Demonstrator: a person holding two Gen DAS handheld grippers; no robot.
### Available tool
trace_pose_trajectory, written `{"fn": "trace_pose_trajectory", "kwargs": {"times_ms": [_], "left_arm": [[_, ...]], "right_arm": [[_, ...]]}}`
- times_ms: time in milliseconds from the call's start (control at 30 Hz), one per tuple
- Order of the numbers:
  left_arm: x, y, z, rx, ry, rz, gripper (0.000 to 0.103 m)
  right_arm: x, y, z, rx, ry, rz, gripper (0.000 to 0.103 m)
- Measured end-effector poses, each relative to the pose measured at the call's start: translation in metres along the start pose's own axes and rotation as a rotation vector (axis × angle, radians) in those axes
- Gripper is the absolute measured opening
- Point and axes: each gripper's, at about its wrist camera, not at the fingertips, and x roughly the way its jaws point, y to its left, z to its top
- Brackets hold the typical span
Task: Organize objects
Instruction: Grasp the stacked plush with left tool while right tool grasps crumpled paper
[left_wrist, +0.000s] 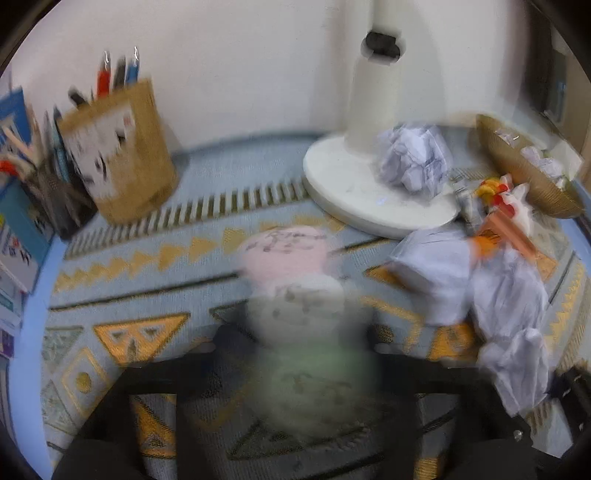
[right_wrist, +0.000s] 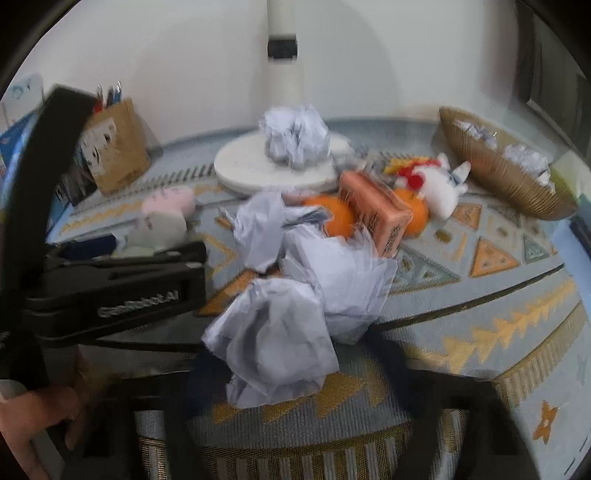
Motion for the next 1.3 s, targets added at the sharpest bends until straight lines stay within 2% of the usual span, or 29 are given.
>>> {"fn": "trace_pose_trajectory", "kwargs": {"times_ms": [33, 100, 200, 433, 600, 633, 700, 767, 833, 900, 933, 967, 1033, 1100, 1133, 1200, 1233, 1267, 1300], "left_arm": [[-0.004, -0.004, 0.0, 0.016, -0.021, -0.01, 0.042], [-0.017, -0.005, -0.002, 0.025, -0.09, -0.052, 0.042], [-0.03, -0.002, -0.005, 0.011, -0.158, -0.022, 0.042], [-0.029, 0.018, -0.007, -0.111, -0.153, -0.049, 0.043], [-0.026, 0.04, -0.01, -0.203, -0.149, -0.074, 0.043], [-0.024, 0.044, -0.01, -0.224, -0.146, -0.083, 0.043], [-0.022, 0.049, -0.011, -0.252, -0.135, -0.094, 0.043], [-0.019, 0.056, -0.012, -0.286, -0.12, -0.105, 0.043], [-0.017, 0.063, -0.014, -0.324, -0.111, -0.118, 0.043], [-0.013, 0.07, -0.016, -0.36, -0.092, -0.134, 0.043], [-0.01, 0.071, -0.017, -0.373, -0.083, -0.139, 0.043], [-0.008, 0.073, -0.017, -0.386, -0.074, -0.143, 0.043], [-0.008, 0.074, -0.018, -0.393, -0.072, -0.144, 0.043], [-0.01, 0.072, -0.019, -0.383, -0.078, -0.14, 0.043], [-0.011, 0.07, -0.018, -0.374, -0.082, -0.137, 0.043], [-0.013, 0.065, -0.018, -0.354, -0.086, -0.128, 0.044], [-0.014, 0.063, -0.018, -0.344, -0.088, -0.124, 0.044], [-0.013, 0.063, -0.017, -0.339, -0.089, -0.123, 0.044], [-0.014, 0.062, -0.016, -0.331, -0.091, -0.121, 0.044]], "right_arm": [[-0.004, -0.002, -0.002, 0.021, -0.014, 0.055, 0.005], [-0.015, -0.003, -0.009, 0.042, -0.04, 0.114, 0.003], [-0.037, -0.003, -0.014, 0.035, -0.146, 0.192, 0.003], [-0.055, 0.008, -0.016, -0.013, -0.23, 0.217, 0.003], [-0.056, -0.008, -0.016, 0.052, -0.241, 0.255, 0.004], [-0.055, -0.01, -0.016, 0.063, -0.235, 0.27, 0.01], [-0.049, -0.01, -0.014, 0.07, -0.203, 0.266, 0.028], [-0.042, -0.006, -0.011, 0.056, -0.165, 0.241, 0.069], [-0.043, -0.003, -0.012, 0.042, -0.17, 0.258, 0.073], [-0.05, 0.002, -0.012, 0.027, -0.227, 0.274, 0.077], [-0.053, 0.007, -0.011, 0.01, -0.247, 0.267, 0.086], [-0.053, 0.013, -0.009, -0.015, -0.255, 0.258, 0.089], [-0.044, 0.023, -0.002, -0.038, -0.232, 0.243, 0.089], [-0.027, 0.032, 0.005, -0.051, -0.168, 0.226, 0.089], [-0.014, 0.038, 0.009, -0.063, -0.102, 0.195, 0.089], [0.009, 0.04, 0.013, -0.062, 0.005, 0.186, 0.074], [0.013, 0.037, 0.014, -0.045, 0.021, 0.194, 0.058], [0.01, 0.029, 0.014, -0.006, -0.007, 0.217, 0.039], [0.009, 0.023, 0.014, 0.016, -0.01, 0.244, 0.039]]}}
